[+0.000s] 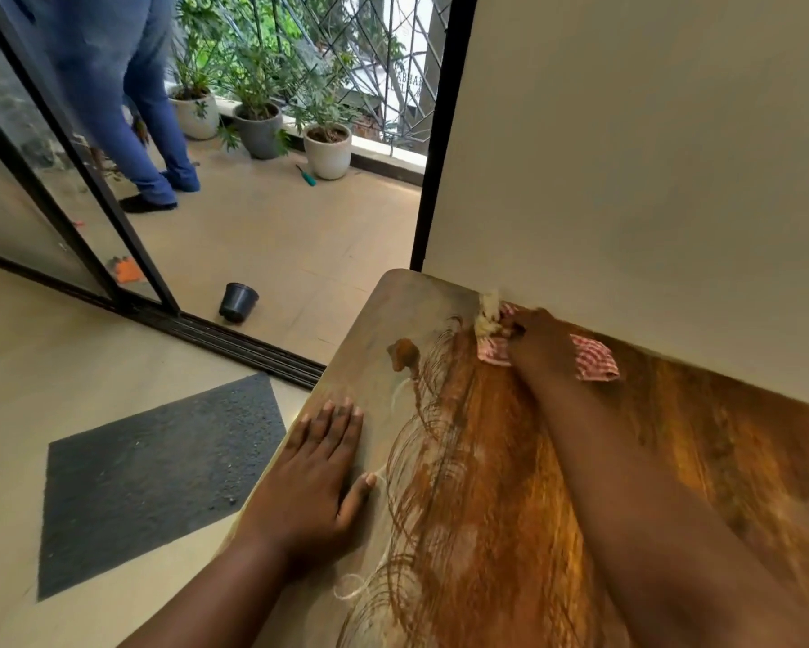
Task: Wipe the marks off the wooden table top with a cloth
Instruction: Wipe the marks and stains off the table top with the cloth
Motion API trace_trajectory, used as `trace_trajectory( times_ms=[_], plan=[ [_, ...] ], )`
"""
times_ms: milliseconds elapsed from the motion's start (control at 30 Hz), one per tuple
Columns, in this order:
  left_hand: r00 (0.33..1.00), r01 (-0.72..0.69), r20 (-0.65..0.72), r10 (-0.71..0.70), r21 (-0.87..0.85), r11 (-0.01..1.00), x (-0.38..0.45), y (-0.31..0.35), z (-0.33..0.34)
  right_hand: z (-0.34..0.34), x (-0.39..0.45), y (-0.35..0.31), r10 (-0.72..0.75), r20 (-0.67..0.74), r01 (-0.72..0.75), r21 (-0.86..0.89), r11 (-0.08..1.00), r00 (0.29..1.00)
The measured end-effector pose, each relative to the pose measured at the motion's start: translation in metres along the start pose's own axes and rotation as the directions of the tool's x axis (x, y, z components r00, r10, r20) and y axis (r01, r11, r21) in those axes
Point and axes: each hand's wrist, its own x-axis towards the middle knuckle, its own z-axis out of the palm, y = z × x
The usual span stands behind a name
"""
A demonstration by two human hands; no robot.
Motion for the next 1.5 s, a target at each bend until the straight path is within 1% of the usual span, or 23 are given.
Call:
trace_trajectory(
  times_ms=[67, 133, 200, 267, 300, 367, 467, 533, 600, 667, 733, 800, 833, 933, 1033, 1133, 1167, 1233, 1300, 1333, 1367, 1433, 1500],
  plan=[
    [1.000, -0.004, -0.006, 0.004, 0.018, 1.000, 0.001, 0.000, 0.001, 0.010, 0.013, -0.019, -0.007, -0.028, 0.007, 0.005, 1.000, 1.000],
    [1.000, -0.005, -0.008, 0.005, 0.009, 1.000, 0.001, 0.001, 0.000, 0.017, 0.018, -0.033, -0.049, -0.026, 0.048, -0.038, 0.998, 0.998],
    [1.000, -0.007, 0.006, 0.006, 0.010, 1.000, 0.000, 0.001, -0.001, 0.017, 0.013, -0.034, -0.132, 0.032, 0.135, -0.084, 0.987, 0.991],
    [1.000, -0.001, -0.004, 0.001, 0.001, 1.000, 0.001, 0.002, -0.002, 0.007, 0.008, -0.019, -0.219, 0.108, 0.223, -0.026, 0.974, 0.970],
    [1.000, 0.000, -0.008, 0.000, -0.004, 1.000, 0.001, 0.002, -0.002, 0.000, 0.009, -0.010, -0.231, 0.131, 0.232, 0.002, 0.973, 0.964],
    [1.000, -0.001, -0.001, 0.001, -0.004, 1.000, 0.001, 0.003, -0.003, -0.008, 0.016, 0.001, -0.158, 0.099, 0.159, -0.002, 0.987, 0.982],
    [1.000, -0.003, -0.002, 0.003, -0.024, 1.000, 0.001, 0.003, -0.002, -0.002, 0.030, -0.008, 0.026, -0.049, -0.028, -0.046, 0.999, 0.998],
    [1.000, -0.003, -0.002, 0.003, -0.021, 1.000, 0.000, 0.003, -0.002, 0.007, 0.032, -0.025, 0.078, -0.070, -0.082, -0.059, 0.995, 0.995],
    [1.000, 0.002, 0.002, -0.002, -0.021, 1.000, 0.001, 0.003, -0.002, 0.015, 0.028, -0.043, 0.011, -0.032, -0.014, -0.087, 0.996, 0.999],
    [1.000, 0.001, 0.013, -0.001, -0.014, 1.000, 0.000, 0.003, -0.003, 0.021, 0.016, -0.058, -0.148, 0.026, 0.150, -0.091, 0.985, 0.989],
    [1.000, 0.000, 0.024, 0.000, -0.009, 1.000, 0.001, 0.003, -0.004, 0.022, 0.000, -0.060, -0.257, 0.093, 0.257, 0.011, 0.966, 0.962],
    [1.000, 0.007, 0.020, -0.007, -0.007, 1.000, 0.001, 0.004, -0.004, 0.015, -0.009, -0.046, -0.241, 0.141, 0.224, 0.129, 0.966, 0.960],
    [1.000, 0.006, 0.018, -0.006, -0.003, 1.000, 0.001, 0.004, -0.005, 0.009, -0.008, -0.038, -0.210, 0.157, 0.188, 0.145, 0.971, 0.965],
    [1.000, 0.001, 0.024, -0.001, -0.009, 1.000, 0.000, 0.005, -0.006, 0.001, 0.011, -0.029, -0.128, 0.118, 0.124, 0.036, 0.992, 0.985],
    [1.000, 0.009, 0.020, -0.009, -0.020, 1.000, 0.001, 0.005, -0.006, 0.013, 0.029, -0.053, -0.070, 0.042, 0.071, -0.029, 0.997, 0.997],
    [1.000, -0.004, 0.024, 0.005, -0.016, 1.000, 0.001, 0.004, -0.006, 0.033, 0.029, -0.080, -0.111, 0.057, 0.115, -0.074, 0.991, 0.992],
    [0.999, -0.006, 0.032, 0.006, -0.017, 1.000, 0.000, 0.004, -0.006, 0.037, 0.026, -0.082, -0.154, 0.082, 0.159, -0.063, 0.985, 0.985],
    [0.999, -0.005, 0.035, 0.006, -0.012, 1.000, 0.000, 0.003, -0.005, 0.035, 0.021, -0.073, -0.228, 0.153, 0.219, 0.073, 0.973, 0.962],
    [1.000, -0.005, 0.023, 0.005, -0.001, 1.000, 0.001, 0.003, -0.004, 0.025, 0.021, -0.058, -0.232, 0.224, 0.187, 0.204, 0.961, 0.947],
    [1.000, -0.006, 0.020, 0.006, 0.001, 1.000, 0.001, 0.003, -0.003, 0.020, 0.025, -0.053, -0.208, 0.234, 0.160, 0.208, 0.965, 0.950],
    [1.000, -0.007, 0.025, 0.007, 0.003, 1.000, 0.001, 0.003, -0.002, 0.019, 0.030, -0.053, -0.176, 0.214, 0.142, 0.167, 0.976, 0.961],
    [0.999, -0.008, 0.031, 0.008, 0.003, 1.000, 0.001, 0.003, -0.002, 0.024, 0.039, -0.062, -0.117, 0.116, 0.109, 0.071, 0.992, 0.986],
    [1.000, -0.003, 0.021, 0.003, 0.001, 1.000, 0.001, 0.003, -0.002, 0.035, 0.037, -0.078, -0.088, 0.027, 0.087, 0.028, 0.996, 0.996]
  ],
)
